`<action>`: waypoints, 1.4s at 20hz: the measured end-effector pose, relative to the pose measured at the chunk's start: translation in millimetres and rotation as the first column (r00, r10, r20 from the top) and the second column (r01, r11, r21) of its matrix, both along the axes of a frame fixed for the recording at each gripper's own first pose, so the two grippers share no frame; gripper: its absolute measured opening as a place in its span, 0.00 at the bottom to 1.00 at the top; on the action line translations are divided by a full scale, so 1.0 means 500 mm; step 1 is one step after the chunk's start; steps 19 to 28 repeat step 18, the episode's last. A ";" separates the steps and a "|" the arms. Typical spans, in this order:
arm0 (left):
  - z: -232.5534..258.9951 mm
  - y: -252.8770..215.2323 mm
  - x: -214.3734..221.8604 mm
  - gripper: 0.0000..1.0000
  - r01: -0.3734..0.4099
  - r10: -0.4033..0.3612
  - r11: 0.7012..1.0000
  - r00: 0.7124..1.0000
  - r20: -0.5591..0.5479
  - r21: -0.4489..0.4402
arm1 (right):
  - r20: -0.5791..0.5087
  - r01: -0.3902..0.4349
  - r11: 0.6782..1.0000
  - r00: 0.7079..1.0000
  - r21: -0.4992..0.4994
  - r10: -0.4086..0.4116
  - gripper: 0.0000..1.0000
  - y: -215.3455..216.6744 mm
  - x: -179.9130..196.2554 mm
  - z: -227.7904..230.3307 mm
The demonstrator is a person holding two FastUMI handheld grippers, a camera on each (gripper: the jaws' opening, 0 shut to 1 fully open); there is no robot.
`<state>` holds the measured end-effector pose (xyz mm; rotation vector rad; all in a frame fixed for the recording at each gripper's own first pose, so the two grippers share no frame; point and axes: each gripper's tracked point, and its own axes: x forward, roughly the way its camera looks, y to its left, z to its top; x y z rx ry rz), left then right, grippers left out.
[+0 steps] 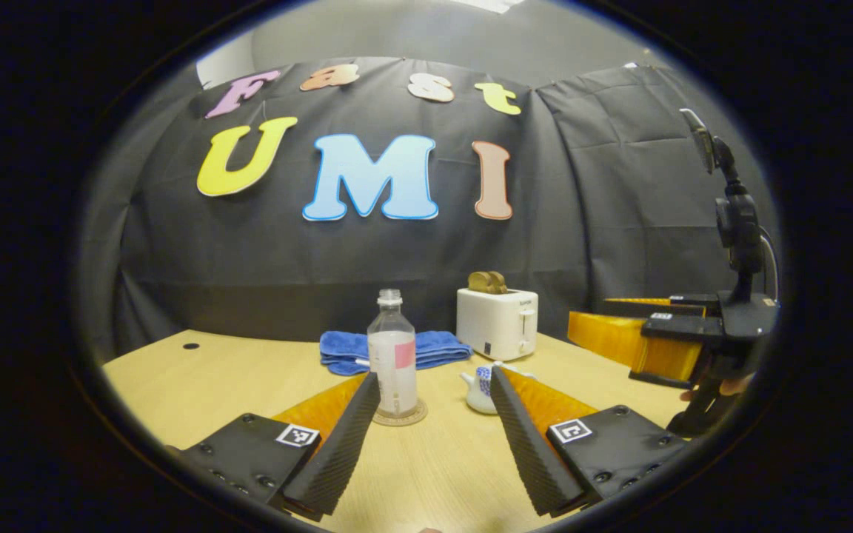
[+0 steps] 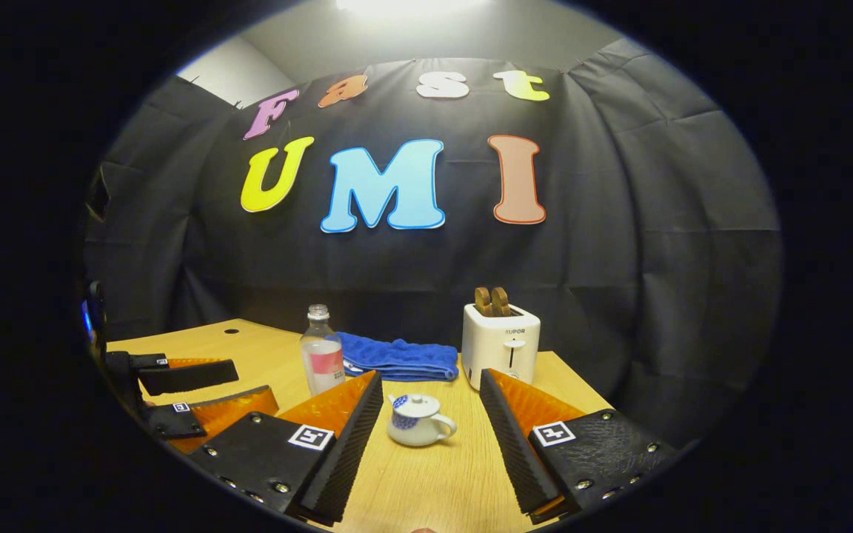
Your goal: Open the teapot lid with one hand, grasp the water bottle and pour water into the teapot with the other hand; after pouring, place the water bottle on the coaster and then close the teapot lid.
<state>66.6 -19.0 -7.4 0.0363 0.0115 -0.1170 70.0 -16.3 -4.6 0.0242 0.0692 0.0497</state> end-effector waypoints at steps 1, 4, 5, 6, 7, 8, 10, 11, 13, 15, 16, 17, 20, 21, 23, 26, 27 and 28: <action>0.004 -0.003 -0.011 1.00 -0.001 0.001 1.000 1.000 0.008 0.000 | -0.003 0.003 1.000 1.000 0.004 -0.003 0.83 0.004 -0.016 -0.009; 0.011 -0.007 -0.047 1.00 -0.012 0.012 1.000 0.999 0.030 -0.001 | 0.003 0.025 1.000 1.000 0.014 -0.025 0.83 0.010 -0.059 -0.024; 0.006 -0.011 -0.057 1.00 -0.014 0.014 1.000 0.999 0.032 0.000 | 0.009 0.040 0.999 0.999 0.008 -0.040 0.83 0.006 -0.072 -0.032; 0.002 -0.014 -0.067 1.00 -0.018 0.018 1.000 0.999 0.031 0.004 | 0.015 0.053 0.999 0.998 0.001 -0.053 0.83 0.004 -0.085 -0.037; -0.007 -0.015 -0.075 1.00 -0.023 0.023 1.000 0.999 0.025 0.007 | 0.018 0.063 0.998 0.998 -0.006 -0.063 0.83 0.005 -0.095 -0.044; -0.013 -0.017 -0.082 1.00 -0.029 0.029 1.000 0.999 0.018 0.007 | 0.018 0.071 0.997 0.997 -0.013 -0.071 0.83 0.005 -0.107 -0.049; -0.026 -0.021 -0.096 1.00 -0.032 0.032 0.999 0.999 0.000 -0.013 | 0.017 0.089 0.996 0.996 -0.030 -0.088 0.83 0.003 -0.127 -0.059; -0.031 -0.022 -0.103 1.00 -0.036 0.036 0.999 0.999 -0.004 -0.028 | 0.022 0.093 0.995 0.995 -0.041 -0.093 0.83 0.001 -0.137 -0.060; -0.041 -0.018 -0.114 1.00 -0.048 0.048 0.998 0.999 -0.014 -0.045 | 0.034 0.096 0.993 0.995 -0.072 -0.094 0.83 0.005 -0.152 -0.063; -0.044 -0.009 -0.120 1.00 -0.071 0.070 0.997 0.997 -0.014 -0.042 | 0.050 0.090 0.993 0.995 -0.080 -0.086 0.83 0.012 -0.161 -0.062; -0.044 -0.006 -0.124 1.00 -0.079 0.079 0.996 0.997 -0.012 -0.034 | 0.053 0.081 0.994 0.996 -0.070 -0.077 0.83 0.018 -0.162 -0.064; -0.049 -0.004 -0.125 1.00 -0.085 0.085 0.996 0.996 -0.010 -0.027 | 0.052 0.071 0.996 0.996 -0.056 -0.068 0.83 0.024 -0.163 -0.066; -0.051 -0.007 -0.126 1.00 -0.084 0.084 0.996 0.996 -0.010 -0.027 | 0.050 0.062 0.997 0.997 -0.046 -0.060 0.83 0.029 -0.161 -0.070; -0.051 -0.007 -0.126 1.00 -0.084 0.084 0.996 0.996 -0.010 -0.027 | 0.050 0.062 0.997 0.997 -0.046 -0.060 0.83 0.029 -0.161 -0.070; -0.051 -0.007 -0.126 1.00 -0.084 0.084 0.996 0.996 -0.010 -0.027 | 0.050 0.062 0.997 0.997 -0.046 -0.060 0.83 0.029 -0.161 -0.070; -0.051 -0.007 -0.126 1.00 -0.084 0.084 0.996 0.996 -0.010 -0.027 | 0.050 0.062 0.997 0.997 -0.046 -0.060 0.83 0.029 -0.161 -0.070; -0.051 -0.007 -0.126 1.00 -0.084 0.084 0.996 0.996 -0.010 -0.027 | 0.050 0.062 0.997 0.997 -0.046 -0.060 0.83 0.029 -0.161 -0.070; -0.051 -0.007 -0.126 1.00 -0.084 0.084 0.996 0.996 -0.010 -0.027 | 0.050 0.062 0.997 0.997 -0.046 -0.060 0.83 0.029 -0.161 -0.070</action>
